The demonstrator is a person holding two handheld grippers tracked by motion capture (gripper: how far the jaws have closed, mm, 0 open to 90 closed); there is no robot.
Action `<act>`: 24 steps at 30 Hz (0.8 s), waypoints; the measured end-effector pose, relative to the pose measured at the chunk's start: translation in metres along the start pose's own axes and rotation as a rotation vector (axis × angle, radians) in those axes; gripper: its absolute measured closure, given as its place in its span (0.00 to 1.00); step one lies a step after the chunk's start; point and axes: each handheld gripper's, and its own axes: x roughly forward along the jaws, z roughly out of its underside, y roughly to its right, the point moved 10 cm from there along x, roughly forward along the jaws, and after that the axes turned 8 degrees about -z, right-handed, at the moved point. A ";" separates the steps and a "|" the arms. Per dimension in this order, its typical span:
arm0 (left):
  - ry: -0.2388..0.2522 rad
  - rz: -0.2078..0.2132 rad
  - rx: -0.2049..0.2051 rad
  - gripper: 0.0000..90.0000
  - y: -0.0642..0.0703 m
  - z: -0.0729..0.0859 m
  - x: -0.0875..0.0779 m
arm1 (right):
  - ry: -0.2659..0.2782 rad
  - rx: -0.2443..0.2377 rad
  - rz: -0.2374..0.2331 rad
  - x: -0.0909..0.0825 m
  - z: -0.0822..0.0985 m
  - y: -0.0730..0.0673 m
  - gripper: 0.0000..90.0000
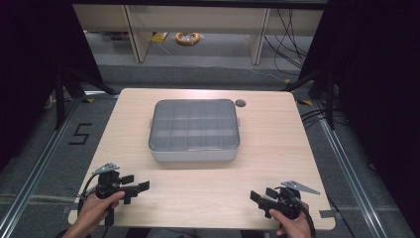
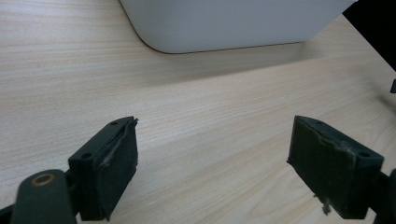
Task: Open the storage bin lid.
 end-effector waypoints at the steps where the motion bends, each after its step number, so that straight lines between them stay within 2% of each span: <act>1: 0.001 0.001 -0.001 0.17 0.000 -0.001 0.000 | 0.008 0.024 -0.005 0.000 -0.002 -0.001 0.28; 2: 0.001 -0.001 0.000 0.17 -0.001 -0.001 0.000 | 0.004 0.037 -0.004 0.000 -0.002 -0.001 0.28; 3: 0.001 -0.001 0.001 0.17 -0.001 -0.001 0.000 | 0.008 0.015 0.004 -0.001 -0.005 0.002 0.28; 4: 0.001 -0.001 0.001 0.17 -0.001 -0.001 0.000 | 0.008 0.015 0.004 -0.001 -0.005 0.002 0.28; 5: -0.001 -0.001 -0.002 0.17 -0.002 -0.002 0.000 | 0.030 0.016 -0.009 0.001 -0.009 0.004 0.28; 6: -0.002 -0.002 -0.007 0.17 -0.002 -0.002 0.000 | 0.022 0.043 -0.005 0.001 -0.008 0.003 0.28; 7: 0.009 -0.006 -0.013 0.17 -0.002 -0.003 0.001 | 0.034 0.017 -0.003 0.001 -0.011 0.006 0.28; 8: 0.005 -0.002 -0.012 0.17 -0.002 -0.003 0.001 | 0.035 0.011 -0.005 0.001 -0.013 0.008 0.28; 9: -0.001 0.003 -0.013 0.17 -0.002 -0.003 0.001 | 0.041 0.026 -0.006 0.001 -0.015 0.007 0.28; 11: -0.002 -0.002 -0.018 0.17 -0.003 -0.004 0.001 | 0.041 0.021 0.000 0.001 -0.018 0.009 0.29; 12: -0.002 -0.002 -0.018 0.17 -0.003 -0.004 0.001 | 0.030 0.062 0.003 0.001 -0.018 0.006 0.29; 13: 0.006 -0.005 -0.014 0.17 -0.003 -0.006 0.002 | 0.038 0.014 0.004 0.001 -0.021 0.010 0.29; 14: 0.011 -0.003 -0.015 0.17 -0.003 -0.007 0.002 | 0.039 0.050 0.010 0.002 -0.021 0.008 0.29; 17: 0.036 -0.027 -0.037 0.17 -0.007 -0.013 0.001 | 0.033 0.072 -0.002 0.005 -0.025 0.007 0.29; 18: 0.041 -0.026 -0.039 0.17 -0.008 -0.015 0.001 | 0.034 0.028 -0.003 0.006 -0.028 0.011 0.29; 19: 0.037 -0.018 -0.038 0.17 -0.009 -0.016 0.001 | 0.037 0.024 -0.008 0.007 -0.029 0.012 0.29; 20: 0.037 -0.018 -0.038 0.17 -0.009 -0.016 0.001 | 0.040 0.045 -0.006 0.009 -0.031 0.010 0.29; 21: 0.042 -0.022 -0.050 0.17 -0.011 -0.017 0.001 | 0.042 0.020 0.005 0.010 -0.032 0.013 0.29; 23: 0.030 -0.018 -0.050 0.17 -0.013 -0.018 0.001 | 0.036 0.023 0.008 0.011 -0.036 0.014 0.29; 24: 0.037 -0.011 -0.057 0.17 -0.013 -0.019 0.002 | 0.038 0.036 -0.006 0.012 -0.038 0.013 0.29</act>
